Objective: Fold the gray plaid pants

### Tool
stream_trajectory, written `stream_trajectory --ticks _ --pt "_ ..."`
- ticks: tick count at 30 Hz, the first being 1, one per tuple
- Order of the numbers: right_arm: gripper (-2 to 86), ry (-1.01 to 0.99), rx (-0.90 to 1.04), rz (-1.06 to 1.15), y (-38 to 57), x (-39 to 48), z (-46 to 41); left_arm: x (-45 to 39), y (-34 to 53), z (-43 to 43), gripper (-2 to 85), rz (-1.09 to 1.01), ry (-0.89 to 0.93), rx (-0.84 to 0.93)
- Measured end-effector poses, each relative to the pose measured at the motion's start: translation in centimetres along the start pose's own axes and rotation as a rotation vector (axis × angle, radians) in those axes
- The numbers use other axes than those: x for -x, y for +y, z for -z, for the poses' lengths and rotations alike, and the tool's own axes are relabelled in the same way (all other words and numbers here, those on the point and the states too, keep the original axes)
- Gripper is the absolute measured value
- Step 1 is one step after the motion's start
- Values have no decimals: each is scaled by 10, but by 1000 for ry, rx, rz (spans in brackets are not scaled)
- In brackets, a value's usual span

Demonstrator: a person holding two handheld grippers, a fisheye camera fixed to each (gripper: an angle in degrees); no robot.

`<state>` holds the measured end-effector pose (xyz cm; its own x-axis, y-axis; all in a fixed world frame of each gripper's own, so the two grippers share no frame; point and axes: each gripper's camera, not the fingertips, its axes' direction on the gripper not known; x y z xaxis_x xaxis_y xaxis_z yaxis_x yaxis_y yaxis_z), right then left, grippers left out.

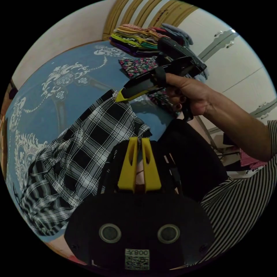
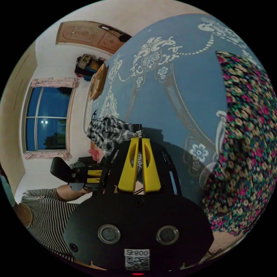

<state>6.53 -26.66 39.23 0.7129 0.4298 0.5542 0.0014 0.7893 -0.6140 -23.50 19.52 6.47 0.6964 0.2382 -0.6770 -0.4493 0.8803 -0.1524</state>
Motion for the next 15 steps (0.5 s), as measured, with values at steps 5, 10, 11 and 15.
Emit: stream_trajectory --ticks 5,10,11,15 --pt "16 37 -47 -84 27 6 12 -9 30 12 26 -37 52 -15" --pt "15 -60 -112 -15 19 64 6 25 88 73 26 58 120 -188" --pt "15 -80 -118 6 16 74 4 38 108 93 26 93 136 -247" --pt "15 -148 -109 205 -17 163 -20 84 181 156 26 220 165 -430"
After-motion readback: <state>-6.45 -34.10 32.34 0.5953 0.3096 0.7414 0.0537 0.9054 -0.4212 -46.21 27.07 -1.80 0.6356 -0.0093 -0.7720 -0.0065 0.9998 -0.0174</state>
